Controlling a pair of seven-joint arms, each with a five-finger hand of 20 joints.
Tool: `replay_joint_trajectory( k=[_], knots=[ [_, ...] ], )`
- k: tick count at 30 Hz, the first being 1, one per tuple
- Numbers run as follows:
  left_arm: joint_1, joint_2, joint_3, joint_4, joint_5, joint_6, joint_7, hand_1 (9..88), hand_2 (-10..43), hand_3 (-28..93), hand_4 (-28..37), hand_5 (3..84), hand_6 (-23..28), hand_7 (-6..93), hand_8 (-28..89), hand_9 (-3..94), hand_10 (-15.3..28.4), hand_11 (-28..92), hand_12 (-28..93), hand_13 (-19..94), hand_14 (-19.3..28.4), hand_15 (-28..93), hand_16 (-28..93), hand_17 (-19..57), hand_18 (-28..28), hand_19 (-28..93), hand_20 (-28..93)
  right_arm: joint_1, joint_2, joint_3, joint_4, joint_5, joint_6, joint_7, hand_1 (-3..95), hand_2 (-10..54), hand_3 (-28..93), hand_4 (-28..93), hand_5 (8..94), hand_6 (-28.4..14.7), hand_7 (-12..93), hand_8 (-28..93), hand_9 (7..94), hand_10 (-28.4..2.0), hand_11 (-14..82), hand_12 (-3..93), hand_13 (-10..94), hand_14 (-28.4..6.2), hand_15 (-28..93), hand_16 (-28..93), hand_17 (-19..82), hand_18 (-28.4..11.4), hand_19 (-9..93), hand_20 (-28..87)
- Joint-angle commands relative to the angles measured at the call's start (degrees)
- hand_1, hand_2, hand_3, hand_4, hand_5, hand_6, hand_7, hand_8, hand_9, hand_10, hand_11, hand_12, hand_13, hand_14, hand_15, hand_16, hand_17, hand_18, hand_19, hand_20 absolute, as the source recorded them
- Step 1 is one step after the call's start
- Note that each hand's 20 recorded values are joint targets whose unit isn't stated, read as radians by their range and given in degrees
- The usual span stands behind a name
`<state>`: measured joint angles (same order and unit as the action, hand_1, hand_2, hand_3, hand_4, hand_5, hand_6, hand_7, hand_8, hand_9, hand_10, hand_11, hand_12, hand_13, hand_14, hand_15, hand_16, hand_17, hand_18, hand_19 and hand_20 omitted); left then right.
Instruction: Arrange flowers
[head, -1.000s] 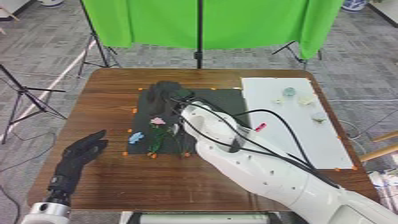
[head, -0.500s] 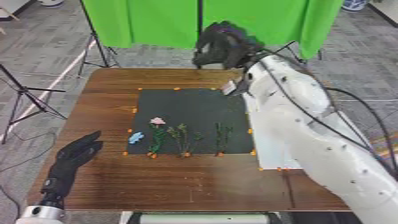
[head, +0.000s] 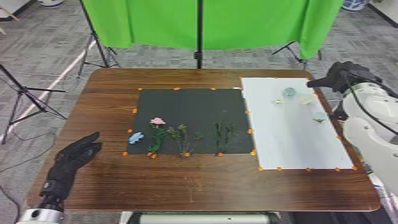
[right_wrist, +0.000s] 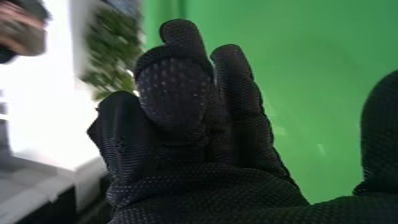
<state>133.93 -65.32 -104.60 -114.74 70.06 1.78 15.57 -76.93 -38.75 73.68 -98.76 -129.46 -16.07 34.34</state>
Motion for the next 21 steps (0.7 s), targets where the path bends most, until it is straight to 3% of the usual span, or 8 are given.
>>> replay_joint_trajectory(
  k=[1,14,21],
  knots=[
    [1.54,-0.95,0.09,-0.23,0.47,0.18,-0.52,31.3,-9.5,58,-23.9,40.9,3.7,10.9,-5,41.4,12.4,18,14,34,16.4,12,4,6.3,11.7,2,17,-2.92,-1.67,0.7,4.85,2.18,-1.97,1.6,19.8,-4.6,59,-11,57.2,-3.1,9,-6,71.4,-18.0,15.6,23.4,83,-8.3,60,35,55,-19.2,93,57],
    [1.6,-1.19,0.06,-0.26,0.62,-0.48,-1.29,30.9,-9.5,59,-24.1,41.1,3.9,10.7,-5,41.4,12.4,18,14,34,16.4,12,4,6.3,11.7,2,17,-6.82,-3.3,-0.69,5.84,5.37,3.58,1.39,28.8,-8.3,64,-13,58.0,-2.7,12,-7,74.0,-15.3,18.4,23.1,85,-5.9,60,34,57,-17.9,93,57],
    [1.72,-1.33,-0.14,-0.31,0.6,-0.77,-1.48,31.2,-9.5,59,-24.2,41.2,3.9,10.7,-5,41.5,12.5,18,14,34,16.4,12,4,6.2,11.8,2,17,-7.65,-2.95,-3.24,5.84,5.19,11.52,0.86,43.0,-9.5,67,-16,63.3,-0.7,17,-9,78.2,-13.1,21.3,22.7,87,-4.0,61,35,59,-16.2,93,58]
  ],
)
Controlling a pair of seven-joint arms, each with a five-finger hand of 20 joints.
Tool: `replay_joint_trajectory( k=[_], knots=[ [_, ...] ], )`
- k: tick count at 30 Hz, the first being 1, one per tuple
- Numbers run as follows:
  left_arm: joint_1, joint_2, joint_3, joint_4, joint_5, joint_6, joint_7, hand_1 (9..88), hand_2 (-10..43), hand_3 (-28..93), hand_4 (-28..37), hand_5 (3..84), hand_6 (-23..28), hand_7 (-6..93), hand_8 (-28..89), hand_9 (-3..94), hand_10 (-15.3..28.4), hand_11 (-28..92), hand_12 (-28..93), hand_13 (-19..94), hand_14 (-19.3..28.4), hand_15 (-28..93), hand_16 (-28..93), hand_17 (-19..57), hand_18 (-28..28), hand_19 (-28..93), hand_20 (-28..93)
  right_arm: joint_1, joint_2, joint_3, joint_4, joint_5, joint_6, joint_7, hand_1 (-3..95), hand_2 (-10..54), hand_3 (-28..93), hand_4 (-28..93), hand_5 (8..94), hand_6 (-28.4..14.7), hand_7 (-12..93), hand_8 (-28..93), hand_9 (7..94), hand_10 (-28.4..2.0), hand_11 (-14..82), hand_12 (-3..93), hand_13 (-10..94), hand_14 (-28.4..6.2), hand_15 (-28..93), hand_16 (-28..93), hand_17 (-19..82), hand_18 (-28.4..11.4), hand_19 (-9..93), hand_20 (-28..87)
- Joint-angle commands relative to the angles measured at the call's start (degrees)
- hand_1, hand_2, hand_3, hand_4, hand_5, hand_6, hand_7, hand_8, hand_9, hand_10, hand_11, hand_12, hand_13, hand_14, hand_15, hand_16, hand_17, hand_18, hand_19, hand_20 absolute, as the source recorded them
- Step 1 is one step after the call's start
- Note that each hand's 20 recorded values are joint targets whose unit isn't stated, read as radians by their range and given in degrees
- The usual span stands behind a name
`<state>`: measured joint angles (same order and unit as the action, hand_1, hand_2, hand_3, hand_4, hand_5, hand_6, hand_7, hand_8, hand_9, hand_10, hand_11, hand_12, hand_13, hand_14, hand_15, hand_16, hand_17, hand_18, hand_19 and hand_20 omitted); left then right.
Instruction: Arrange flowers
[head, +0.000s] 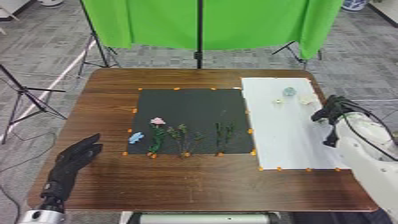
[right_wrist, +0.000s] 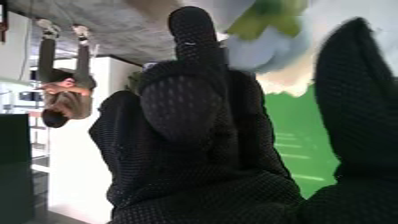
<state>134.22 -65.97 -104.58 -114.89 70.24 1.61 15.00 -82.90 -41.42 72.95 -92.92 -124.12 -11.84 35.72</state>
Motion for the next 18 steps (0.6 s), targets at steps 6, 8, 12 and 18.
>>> replay_joint_trajectory(
  k=[6,8,12,18],
  knots=[
    [1.57,-0.81,-0.36,-0.3,0.47,-0.78,-1.28,31.1,-9.5,59,-24.1,41.3,3.9,10.8,-5,41.5,12.5,18,14,34,16.4,12,4,6.1,11.8,2,17,-2.72,0.7,0.28,-3.74,-0.23,10.17,-0.41,60.6,-9.5,57,-15,75.8,-1.3,22,10,89.1,-9.2,8.7,40.5,90,-2.0,62,35,62,-14.8,93,59],
    [1.88,-0.79,-0.64,-0.34,0.48,-0.88,-1.3,31.1,-9.5,59,-24.3,41.3,3.9,10.8,-5,41.5,12.5,18,14,34,16.4,12,4,6.1,11.8,1,17,-1.51,1.01,1.15,-6.22,-0.69,10.99,-0.8,61.4,-9.5,57,-16,77.0,-1.3,23,10,89.7,-9.1,8.7,40.8,90,-2.0,62,36,62,-14.9,93,59],
    [1.81,-0.5,-0.73,-0.38,0.46,-0.98,-1.39,31.1,-9.5,59,-24.4,41.3,3.9,10.8,-5,41.5,12.5,18,14,34,16.5,12,4,6.1,11.8,1,17,4.58,2.17,-1.57,-11.83,-1.53,12.74,-3.4,61.7,-9.5,58,-16,77.7,-1.4,22,11,90.3,-9.2,8.7,41.3,90,-1.8,61,36,62,-14.7,93,59],
    [0.99,0.13,-0.37,-0.15,0.5,-1.54,-1.74,31.0,-9.5,59,-24.3,41.2,4.0,10.7,-5,41.6,12.5,18,14,34,16.5,12,4,6.0,11.8,1,17,18.45,2.0,-13.55,-17.22,2.39,12.53,-10.77,61.4,-9.5,58,-15,78.0,-1.3,22,11,90.6,-9.0,8.8,42.2,91,-1.7,61,36,62,-14.6,93,59]
  ],
)
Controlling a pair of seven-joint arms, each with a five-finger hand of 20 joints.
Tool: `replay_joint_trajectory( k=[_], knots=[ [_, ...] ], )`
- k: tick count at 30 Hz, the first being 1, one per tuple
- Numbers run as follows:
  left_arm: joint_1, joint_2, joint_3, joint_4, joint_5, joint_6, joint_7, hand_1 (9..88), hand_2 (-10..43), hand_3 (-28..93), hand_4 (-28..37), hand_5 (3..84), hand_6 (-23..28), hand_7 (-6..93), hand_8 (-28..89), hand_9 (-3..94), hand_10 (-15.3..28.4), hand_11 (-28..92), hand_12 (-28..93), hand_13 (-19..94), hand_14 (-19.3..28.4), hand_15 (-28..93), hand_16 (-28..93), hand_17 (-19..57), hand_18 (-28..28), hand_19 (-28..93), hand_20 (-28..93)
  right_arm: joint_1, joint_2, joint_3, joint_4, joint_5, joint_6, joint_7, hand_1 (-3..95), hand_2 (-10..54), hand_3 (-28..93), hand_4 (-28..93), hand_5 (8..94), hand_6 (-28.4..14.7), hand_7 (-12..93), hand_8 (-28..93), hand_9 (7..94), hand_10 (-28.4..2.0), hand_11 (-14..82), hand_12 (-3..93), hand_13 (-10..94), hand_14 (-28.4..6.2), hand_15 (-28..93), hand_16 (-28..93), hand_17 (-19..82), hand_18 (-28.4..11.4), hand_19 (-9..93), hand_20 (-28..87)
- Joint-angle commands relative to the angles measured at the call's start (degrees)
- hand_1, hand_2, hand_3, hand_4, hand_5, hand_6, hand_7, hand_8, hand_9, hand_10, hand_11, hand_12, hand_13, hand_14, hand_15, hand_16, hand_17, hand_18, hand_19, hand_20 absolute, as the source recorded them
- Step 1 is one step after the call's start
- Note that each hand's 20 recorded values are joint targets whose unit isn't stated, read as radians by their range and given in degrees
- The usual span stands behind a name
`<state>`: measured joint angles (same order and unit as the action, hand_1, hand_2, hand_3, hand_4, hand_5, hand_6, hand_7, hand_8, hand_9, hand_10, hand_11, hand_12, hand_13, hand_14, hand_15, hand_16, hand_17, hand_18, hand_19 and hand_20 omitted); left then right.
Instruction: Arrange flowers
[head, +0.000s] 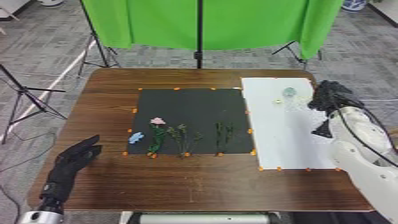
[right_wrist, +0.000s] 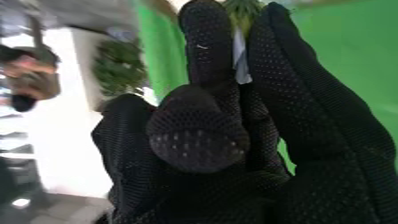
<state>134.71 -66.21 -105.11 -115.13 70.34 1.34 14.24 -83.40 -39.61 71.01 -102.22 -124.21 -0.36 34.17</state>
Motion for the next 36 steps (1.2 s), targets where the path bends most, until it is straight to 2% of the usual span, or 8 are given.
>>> replay_joint_trajectory(
  k=[1,6,14,26,28,33,36],
  knots=[
    [0.5,0.49,0.19,0.11,0.43,-1.37,-1.03,31.0,-9.5,59,-24.3,41.2,4.0,10.6,-5,41.5,12.5,18,14,34,16.5,12,4,6.0,11.9,2,17,21.17,-0.23,-13.6,-8.36,4.56,-0.79,-10.69,61.3,-9.5,58,-15,78.0,-1.2,22,11,90.6,-8.9,8.7,42.3,91,-1.6,61,36,63,-14.7,93,59],
    [0.13,0.65,0.4,0.19,0.6,-1.75,-1.4,31.0,-9.5,59,-24.4,41.3,4.0,10.6,-5,41.5,12.5,18,14,34,16.5,12,4,6.0,11.9,1,17,30.69,-4.83,-24.7,-7.32,4.84,-9.69,-16.01,60.8,-9.5,59,-15,78.0,-0.7,23,11,90.5,-8.3,8.5,42.8,90,-1.5,62,37,62,-14.5,93,60],
    [-0.98,1.12,0.9,0.83,0.84,-2.73,-1.69,31.0,-9.5,59,-24.3,41.3,3.9,10.6,-5,41.4,12.5,17,14,34,16.4,11,4,6.0,11.9,1,17,36.78,-14.47,-34.51,-3.19,4.99,-16.33,-20.47,60.5,-9.5,59,-16,77.9,-0.1,23,11,90.6,-7.8,8.2,42.8,90,-1.4,62,37,62,-14.4,93,61],
    [-1.62,0.85,1.7,1.37,0.81,-2.77,-1.29,31.3,-9.5,58,-23.0,40.6,3.5,8.8,-5,41.1,12.1,16,15,34,16.5,10,4,5.9,11.9,1,17,37.35,-25.37,-39.02,5.69,4.62,-17.07,-20.82,58.1,-9.5,65,-20,78.5,0.9,25,10,91.1,-7.6,7.9,43.5,90,-1.5,63,37,62,-14.5,93,61],
    [-1.73,0.86,1.86,1.47,0.74,-2.58,-1.08,31.2,-9.5,58,-22.9,40.6,3.6,8.6,-4,41.1,12.1,16,15,34,16.4,10,4,5.9,11.9,1,17,36.93,-26.41,-39.69,6.85,4.28,-17.08,-20.58,57.9,-9.5,65,-20,78.5,0.9,25,10,91.1,-7.5,7.8,43.5,90,-1.5,63,37,62,-14.5,93,61],
    [-1.82,0.73,2.45,1.84,0.39,-1.1,0.1,31.9,-9.5,58,-22.8,39.4,3.2,7.9,-4,40.6,11.8,16,15,34,16.4,10,4,6.3,11.8,2,17,35.69,-28.9,-40.63,9.58,4.63,-16.71,-19.77,57.4,-9.5,66,-20,78.3,1.0,25,10,91.0,-7.5,7.7,43.5,90,-1.5,63,37,62,-14.6,93,62],
    [-2.4,1.02,2.74,2.2,0.34,-1.04,0.34,32.5,-9.5,58,-22.1,38.4,3.2,6.9,-4,39.7,11.6,14,15,34,16.2,10,4,7.6,11.6,2,18,35.1,-29.69,-40.95,10.46,5.2,-16.38,-19.14,56.6,-9.5,67,-20,78.1,1.1,25,10,91.0,-7.4,7.6,43.4,90,-1.5,63,37,62,-14.6,93,62]
  ],
)
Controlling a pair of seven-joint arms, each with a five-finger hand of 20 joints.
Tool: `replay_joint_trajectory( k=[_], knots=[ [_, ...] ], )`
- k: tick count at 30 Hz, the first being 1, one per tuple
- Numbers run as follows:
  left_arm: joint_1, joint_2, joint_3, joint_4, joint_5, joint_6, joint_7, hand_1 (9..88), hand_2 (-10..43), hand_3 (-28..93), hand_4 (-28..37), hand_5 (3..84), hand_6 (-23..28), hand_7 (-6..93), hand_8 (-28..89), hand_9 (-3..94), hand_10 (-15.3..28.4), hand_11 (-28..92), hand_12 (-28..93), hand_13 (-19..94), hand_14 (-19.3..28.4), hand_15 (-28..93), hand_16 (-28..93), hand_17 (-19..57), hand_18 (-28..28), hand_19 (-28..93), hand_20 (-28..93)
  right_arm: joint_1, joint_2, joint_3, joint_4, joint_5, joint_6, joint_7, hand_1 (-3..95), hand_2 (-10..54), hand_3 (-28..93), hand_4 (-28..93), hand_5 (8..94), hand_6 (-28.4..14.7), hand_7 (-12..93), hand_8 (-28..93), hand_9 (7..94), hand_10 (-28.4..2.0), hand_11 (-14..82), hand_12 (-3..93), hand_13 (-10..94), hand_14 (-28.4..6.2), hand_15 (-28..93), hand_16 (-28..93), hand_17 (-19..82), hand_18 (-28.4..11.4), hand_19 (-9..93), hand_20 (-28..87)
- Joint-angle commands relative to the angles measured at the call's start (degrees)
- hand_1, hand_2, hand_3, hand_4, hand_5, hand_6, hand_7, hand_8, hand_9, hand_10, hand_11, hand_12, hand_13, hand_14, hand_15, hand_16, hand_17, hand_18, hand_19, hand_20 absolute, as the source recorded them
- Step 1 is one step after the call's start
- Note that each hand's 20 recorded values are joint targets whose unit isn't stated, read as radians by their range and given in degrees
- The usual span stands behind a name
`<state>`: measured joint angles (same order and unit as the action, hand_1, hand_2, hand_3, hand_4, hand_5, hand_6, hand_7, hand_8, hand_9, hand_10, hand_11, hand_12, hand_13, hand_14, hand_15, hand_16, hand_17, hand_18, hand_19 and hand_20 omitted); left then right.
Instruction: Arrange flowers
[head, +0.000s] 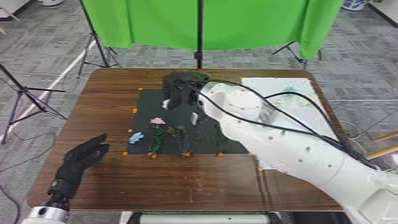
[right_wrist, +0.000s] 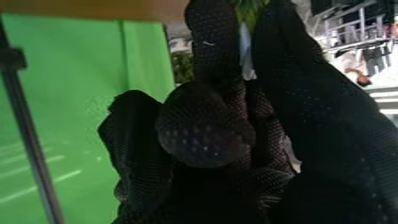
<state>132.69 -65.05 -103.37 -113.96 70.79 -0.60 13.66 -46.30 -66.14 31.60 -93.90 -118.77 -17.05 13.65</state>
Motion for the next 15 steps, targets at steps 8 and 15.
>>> replay_joint_trajectory(
  k=[8,15],
  knots=[
    [-0.8,0.07,2.05,1.51,-0.59,3.16,3.19,33.8,-9.5,59,-20.6,36.7,3.1,5.5,-3,37.3,11.0,12,16,32,15.1,8,4,9.0,9.8,2,19,-3.33,-4.59,-2.31,4.97,-1.43,1.07,2.58,54.4,-9.5,70,-22,78.0,1.2,25,10,90.9,-7.4,7.4,43.1,90,-1.5,63,37,62,-14.6,93,62],
    [-1.06,0.33,2.75,2.01,-1.55,4.99,5.06,38.2,-9.5,60,-16.7,36.8,4.5,5.9,-3,32.4,10.5,11,16,29,11.4,7,2,13.7,7.8,4,19,-3.88,-4.97,-2.25,6.78,-2.6,1.46,3.01,54.5,-9.5,69,-21,76.9,1.3,24,10,90.2,-7.4,6.8,42.2,90,-1.7,63,37,62,-14.6,93,62]
  ],
)
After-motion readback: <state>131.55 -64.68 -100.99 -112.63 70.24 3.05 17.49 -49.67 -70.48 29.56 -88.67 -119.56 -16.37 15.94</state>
